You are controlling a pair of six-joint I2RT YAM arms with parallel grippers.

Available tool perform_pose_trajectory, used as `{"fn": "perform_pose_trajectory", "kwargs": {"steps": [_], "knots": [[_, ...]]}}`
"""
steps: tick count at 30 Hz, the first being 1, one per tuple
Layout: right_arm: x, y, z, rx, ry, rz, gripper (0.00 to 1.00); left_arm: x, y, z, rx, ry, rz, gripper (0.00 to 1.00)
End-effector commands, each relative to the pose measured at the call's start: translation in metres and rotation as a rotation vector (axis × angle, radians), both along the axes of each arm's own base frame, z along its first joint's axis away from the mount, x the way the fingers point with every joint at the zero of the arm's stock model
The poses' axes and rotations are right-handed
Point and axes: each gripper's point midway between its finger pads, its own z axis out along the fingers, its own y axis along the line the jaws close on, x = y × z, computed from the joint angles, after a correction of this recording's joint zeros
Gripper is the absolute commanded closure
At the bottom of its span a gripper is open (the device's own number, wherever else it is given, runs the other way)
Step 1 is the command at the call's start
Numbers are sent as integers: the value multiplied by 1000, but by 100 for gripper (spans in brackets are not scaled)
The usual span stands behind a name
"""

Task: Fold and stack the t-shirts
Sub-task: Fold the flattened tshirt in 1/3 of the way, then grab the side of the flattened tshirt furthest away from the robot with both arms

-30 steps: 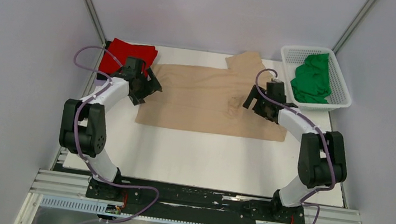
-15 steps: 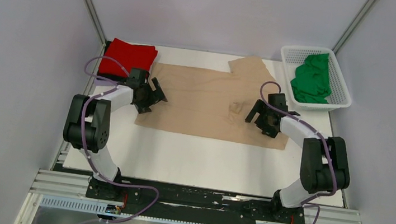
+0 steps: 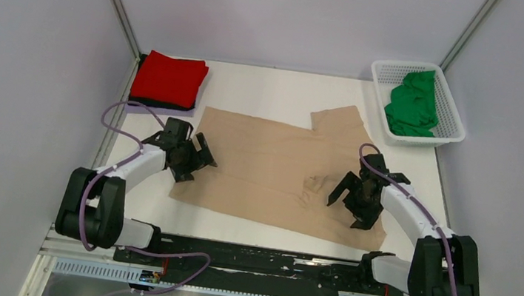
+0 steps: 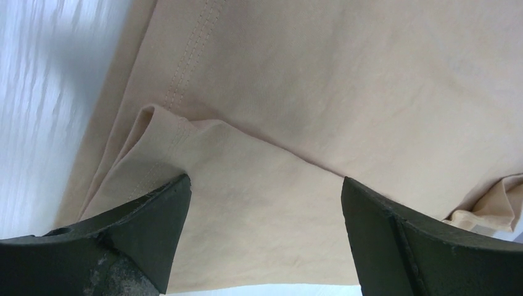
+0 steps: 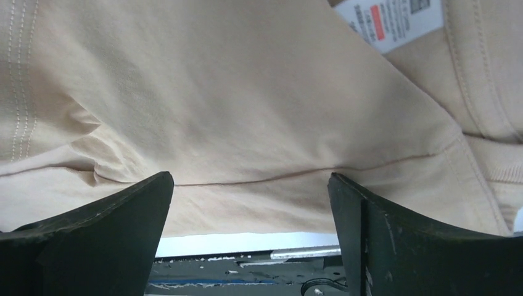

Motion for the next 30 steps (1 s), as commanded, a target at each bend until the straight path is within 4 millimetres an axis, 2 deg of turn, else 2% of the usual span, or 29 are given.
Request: {"fn": "perform_pose_trajectory", "kwargs": {"steps": [1,4,8,10,12,13,14,15,16,17,18,19,20,21,22,23,24,25,26,27,28,29,30], "knots": [[-12,-2,8,-6,21,-56,0,-59,12,-18,36,169,39,0],[-3,-4,15,-21,-34,-37,0,-60,6,-5,-4,141,29,0],[21,-3,37,-13,-196,17,1,-46,5,21,0,52,30,0],[36,4,54,18,-299,55,1,-31,9,35,29,-8,38,0],[49,17,68,79,-380,107,1,-6,12,58,59,-86,34,0],[53,28,74,132,-407,144,1,2,15,58,90,-85,31,0],[57,37,78,176,-432,173,1,17,15,70,98,-122,31,0],[61,45,80,212,-445,195,1,24,18,65,125,-104,24,0],[65,54,81,248,-459,214,1,39,18,76,131,-137,17,0],[70,63,83,284,-470,231,1,49,23,68,154,-118,25,0],[76,73,83,318,-476,245,1,64,26,76,177,-147,29,0],[83,84,88,352,-495,262,1,74,30,65,188,-126,36,0],[90,94,92,376,-509,277,1,87,30,71,184,-149,31,0],[98,105,96,394,-531,294,1,97,35,59,185,-125,39,0],[107,113,99,404,-548,305,0,110,35,64,178,-141,41,0],[117,119,100,410,-558,306,0,117,40,50,185,-109,51,0],[126,123,101,416,-560,298,0,128,44,52,200,-122,69,0],[136,126,98,413,-558,294,0,135,47,42,212,-105,77,0],[146,127,96,403,-562,291,0,146,50,46,224,-124,88,0],[156,127,93,378,-564,288,0,152,51,37,231,-113,90,0],[166,126,90,353,-571,288,0,162,52,41,239,-132,97,0],[175,125,90,329,-584,294,0,167,52,32,243,-118,94,2],[183,124,91,308,-595,296,0,178,52,39,245,-137,95,4]]}}
